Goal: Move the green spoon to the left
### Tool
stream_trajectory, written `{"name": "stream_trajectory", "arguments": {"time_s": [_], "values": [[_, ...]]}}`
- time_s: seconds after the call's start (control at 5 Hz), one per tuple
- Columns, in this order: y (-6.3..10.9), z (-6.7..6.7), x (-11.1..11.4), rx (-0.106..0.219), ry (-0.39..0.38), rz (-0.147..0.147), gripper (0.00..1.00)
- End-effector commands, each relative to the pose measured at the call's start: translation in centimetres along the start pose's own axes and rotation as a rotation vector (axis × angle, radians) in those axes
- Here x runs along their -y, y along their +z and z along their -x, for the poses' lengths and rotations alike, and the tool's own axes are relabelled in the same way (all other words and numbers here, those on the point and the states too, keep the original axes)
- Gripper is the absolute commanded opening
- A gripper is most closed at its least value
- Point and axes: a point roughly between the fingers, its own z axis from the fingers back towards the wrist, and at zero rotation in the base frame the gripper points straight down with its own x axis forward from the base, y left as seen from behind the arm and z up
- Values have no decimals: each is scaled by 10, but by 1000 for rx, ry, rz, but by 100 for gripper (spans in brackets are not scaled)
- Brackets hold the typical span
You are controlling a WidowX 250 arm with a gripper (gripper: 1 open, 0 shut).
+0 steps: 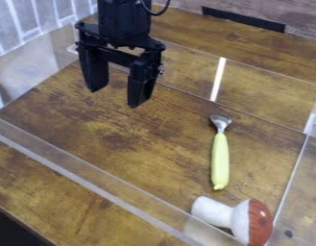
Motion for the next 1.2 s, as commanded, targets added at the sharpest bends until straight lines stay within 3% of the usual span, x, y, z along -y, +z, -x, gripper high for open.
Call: {"name": "stream_trajectory", "arguments": {"time_s": [0.0, 0.4, 0.6, 1.0], "values": [[-16, -5, 4, -37, -10, 3, 100], [-42, -22, 35, -1, 334, 28, 100], [-51, -38, 61, 29, 419, 47, 100], [-64, -73, 90, 76, 482, 79, 100]]}}
